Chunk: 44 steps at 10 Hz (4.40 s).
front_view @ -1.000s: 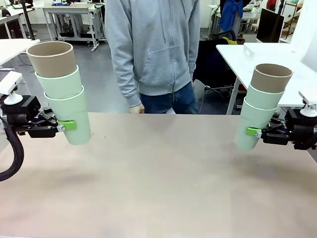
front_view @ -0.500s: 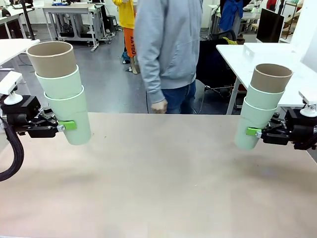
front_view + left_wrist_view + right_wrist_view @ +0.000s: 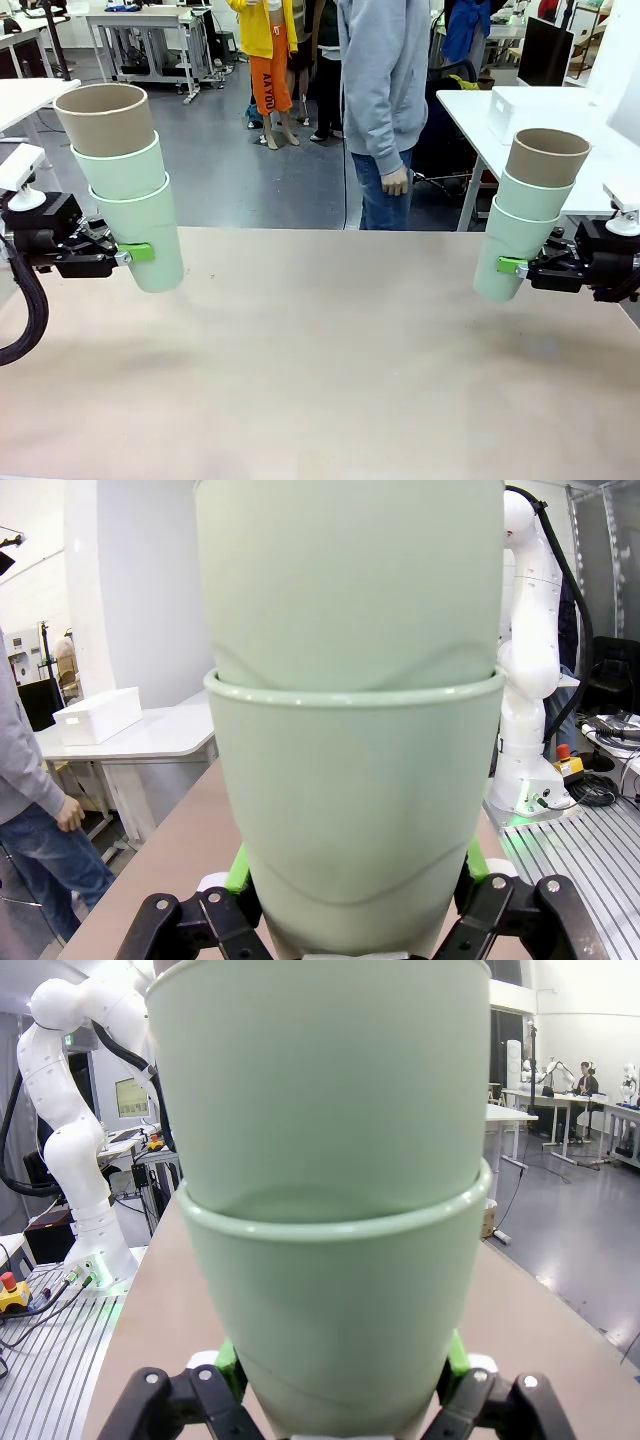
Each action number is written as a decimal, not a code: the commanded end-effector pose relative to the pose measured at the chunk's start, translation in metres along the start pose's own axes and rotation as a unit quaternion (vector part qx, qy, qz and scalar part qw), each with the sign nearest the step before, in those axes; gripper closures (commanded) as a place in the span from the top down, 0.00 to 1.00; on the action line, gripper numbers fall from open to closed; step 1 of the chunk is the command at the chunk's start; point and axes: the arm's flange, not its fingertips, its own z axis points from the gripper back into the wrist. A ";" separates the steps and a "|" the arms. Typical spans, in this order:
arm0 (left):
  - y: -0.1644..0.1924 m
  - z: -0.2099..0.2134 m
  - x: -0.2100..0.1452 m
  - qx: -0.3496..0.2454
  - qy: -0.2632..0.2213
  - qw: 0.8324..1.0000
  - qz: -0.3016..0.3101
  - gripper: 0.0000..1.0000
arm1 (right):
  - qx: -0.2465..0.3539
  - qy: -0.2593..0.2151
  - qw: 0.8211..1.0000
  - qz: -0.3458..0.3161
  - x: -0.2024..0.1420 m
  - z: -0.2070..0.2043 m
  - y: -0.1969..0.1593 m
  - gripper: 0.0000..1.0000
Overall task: Stack the cups and store them in the basket.
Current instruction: Place the stack of Reusable plastic cups into the Pantry Basket.
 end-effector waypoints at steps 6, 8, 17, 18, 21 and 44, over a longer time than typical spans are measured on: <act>0.000 -0.002 0.003 -0.002 -0.002 1.000 -0.008 0.86 | -0.002 -0.004 1.000 0.005 0.003 -0.002 0.000 0.86; 0.000 -0.002 0.003 -0.002 -0.002 1.000 -0.008 0.86 | -0.002 -0.004 1.000 0.005 0.003 -0.002 0.000 0.86; 0.000 -0.002 0.003 -0.002 -0.002 1.000 -0.008 0.86 | -0.002 -0.004 1.000 0.005 0.003 -0.002 0.000 0.86; 0.000 -0.002 0.003 -0.002 -0.002 1.000 -0.008 0.86 | -0.002 -0.004 1.000 0.005 0.003 -0.002 0.000 0.86; 0.000 -0.002 0.003 -0.002 -0.002 1.000 -0.008 0.86 | -0.002 -0.004 1.000 0.005 0.003 -0.002 0.000 0.86; 0.000 -0.002 0.003 -0.002 -0.002 1.000 -0.008 0.86 | -0.002 -0.004 1.000 0.005 0.003 -0.002 0.000 0.86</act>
